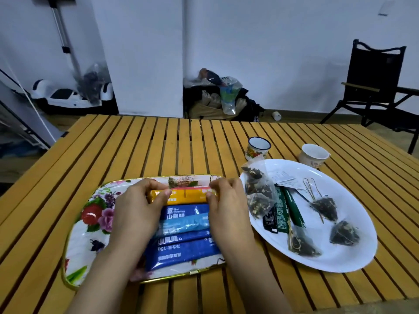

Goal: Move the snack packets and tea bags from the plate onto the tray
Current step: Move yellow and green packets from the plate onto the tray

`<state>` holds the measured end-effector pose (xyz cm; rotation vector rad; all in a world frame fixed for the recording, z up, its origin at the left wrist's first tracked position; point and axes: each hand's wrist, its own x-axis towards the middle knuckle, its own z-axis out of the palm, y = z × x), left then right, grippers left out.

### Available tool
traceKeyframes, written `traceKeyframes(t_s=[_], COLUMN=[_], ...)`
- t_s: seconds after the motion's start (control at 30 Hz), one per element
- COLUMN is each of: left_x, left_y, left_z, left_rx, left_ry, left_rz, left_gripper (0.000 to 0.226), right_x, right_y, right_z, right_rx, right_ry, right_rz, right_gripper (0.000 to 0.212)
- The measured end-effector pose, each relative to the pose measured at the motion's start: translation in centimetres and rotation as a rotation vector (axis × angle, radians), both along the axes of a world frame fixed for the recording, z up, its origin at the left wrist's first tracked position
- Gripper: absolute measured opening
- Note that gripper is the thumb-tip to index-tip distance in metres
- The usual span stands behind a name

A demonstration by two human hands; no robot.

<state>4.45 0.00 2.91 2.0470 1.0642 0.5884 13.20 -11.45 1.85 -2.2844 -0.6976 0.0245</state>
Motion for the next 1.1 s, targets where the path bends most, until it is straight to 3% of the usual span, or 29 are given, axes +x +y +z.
traceKeyframes(t_s=[0.13, 0.27, 0.47, 0.6, 0.73, 0.87, 0.97, 1.1], left_x=[0.6, 1.0, 1.6, 1.6, 2.3, 4.2, 5.7, 7.3], left_y=[0.2, -0.5, -0.4, -0.7, -3.0, -8.0, -11.4, -13.7], left_z=[-1.3, -1.7, -3.1, -1.8, 0.3, 0.8, 0.0, -0.9], left_rx=[0.163, 0.275, 0.257, 0.305, 0.254, 0.119, 0.181, 0.323], left_ry=[0.131, 0.153, 0.3, 0.212, -0.023, -0.128, -0.024, 0.164], left_rz=[0.005, -0.095, -0.243, -0.193, -0.177, -0.307, -0.415, -0.444], left_gripper=[0.03, 0.039, 0.046, 0.042, 0.027, 0.023, 0.019, 0.024], right_x=[0.0, 0.1, 0.0, 0.3, 2.3, 5.2, 6.5, 7.4], right_y=[0.1, 0.3, 0.5, -0.4, -3.7, -8.5, -10.1, -10.5], right_z=[-0.6, -1.2, -1.8, -0.1, 2.4, 2.2, 1.2, -0.1], right_rx=[-0.191, -0.237, -0.238, -0.097, 0.08, 0.064, -0.073, -0.186], right_ry=[-0.068, -0.129, -0.133, -0.104, -0.108, 0.11, 0.3, 0.305], right_rz=[0.029, 0.079, 0.086, 0.031, -0.249, -0.506, -0.496, -0.497], right_gripper=[0.034, 0.042, 0.042, 0.039, 0.032, 0.038, 0.03, 0.018])
